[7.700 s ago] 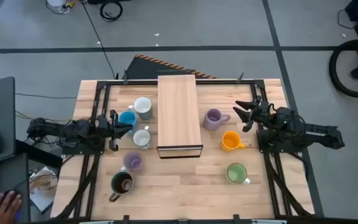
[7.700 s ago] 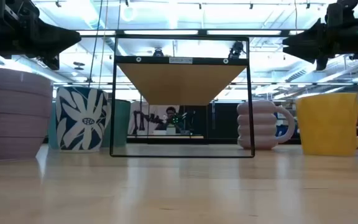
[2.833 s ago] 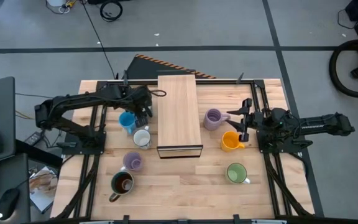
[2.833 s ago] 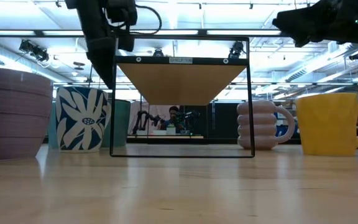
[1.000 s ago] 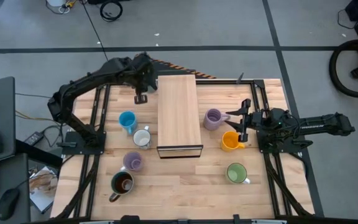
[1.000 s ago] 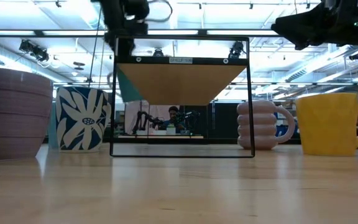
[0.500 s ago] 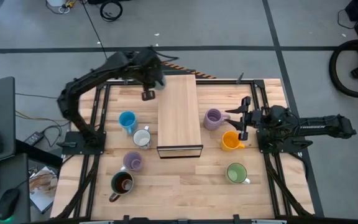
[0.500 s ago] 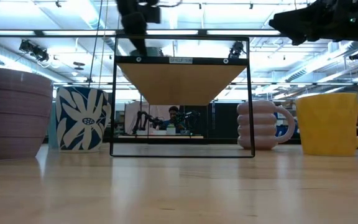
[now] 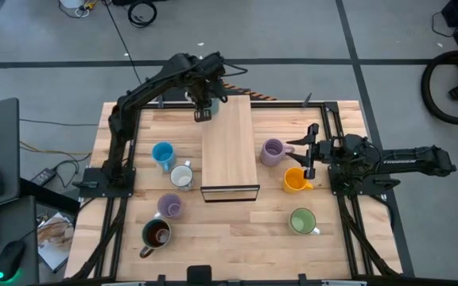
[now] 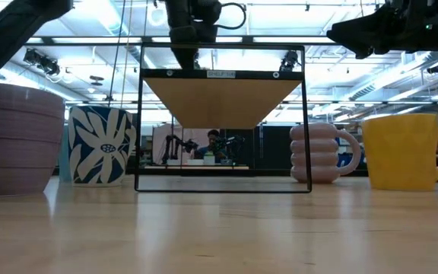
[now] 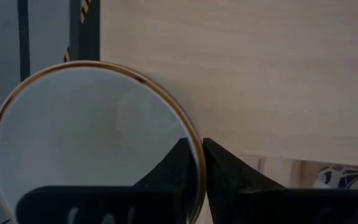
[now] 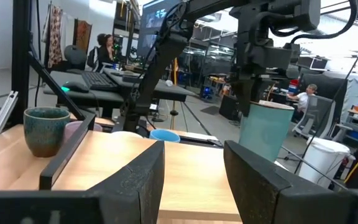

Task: Place coffee mugs
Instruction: Put the blue mug on the shelf

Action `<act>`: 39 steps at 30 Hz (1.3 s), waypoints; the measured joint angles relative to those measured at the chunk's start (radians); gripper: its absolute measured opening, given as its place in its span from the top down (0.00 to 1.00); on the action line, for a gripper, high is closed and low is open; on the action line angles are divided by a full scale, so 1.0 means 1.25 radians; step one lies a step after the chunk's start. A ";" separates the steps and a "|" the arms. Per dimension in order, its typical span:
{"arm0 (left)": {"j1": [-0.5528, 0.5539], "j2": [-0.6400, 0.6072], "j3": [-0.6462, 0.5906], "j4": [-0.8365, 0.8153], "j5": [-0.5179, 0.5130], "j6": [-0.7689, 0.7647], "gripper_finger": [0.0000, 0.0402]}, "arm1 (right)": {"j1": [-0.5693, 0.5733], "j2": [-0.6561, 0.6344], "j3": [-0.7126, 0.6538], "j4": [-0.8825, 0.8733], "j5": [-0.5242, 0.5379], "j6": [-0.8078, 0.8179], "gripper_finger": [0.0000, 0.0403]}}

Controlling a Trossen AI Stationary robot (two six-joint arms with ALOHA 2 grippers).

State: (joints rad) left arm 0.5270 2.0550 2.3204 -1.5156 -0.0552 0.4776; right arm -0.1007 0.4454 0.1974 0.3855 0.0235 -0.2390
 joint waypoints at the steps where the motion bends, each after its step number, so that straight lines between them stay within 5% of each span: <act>1: 0.000 0.002 0.000 -0.001 -0.001 0.003 0.91 | 0.000 0.000 0.000 0.000 0.000 0.000 0.57; 39: -0.013 0.005 -0.003 0.141 -0.012 0.034 0.69 | 0.000 0.000 0.000 0.000 -0.014 0.007 0.57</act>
State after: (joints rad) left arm 0.5109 2.0617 2.3161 -1.3393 -0.0699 0.5199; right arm -0.1005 0.4454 0.1974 0.3859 0.0059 -0.2304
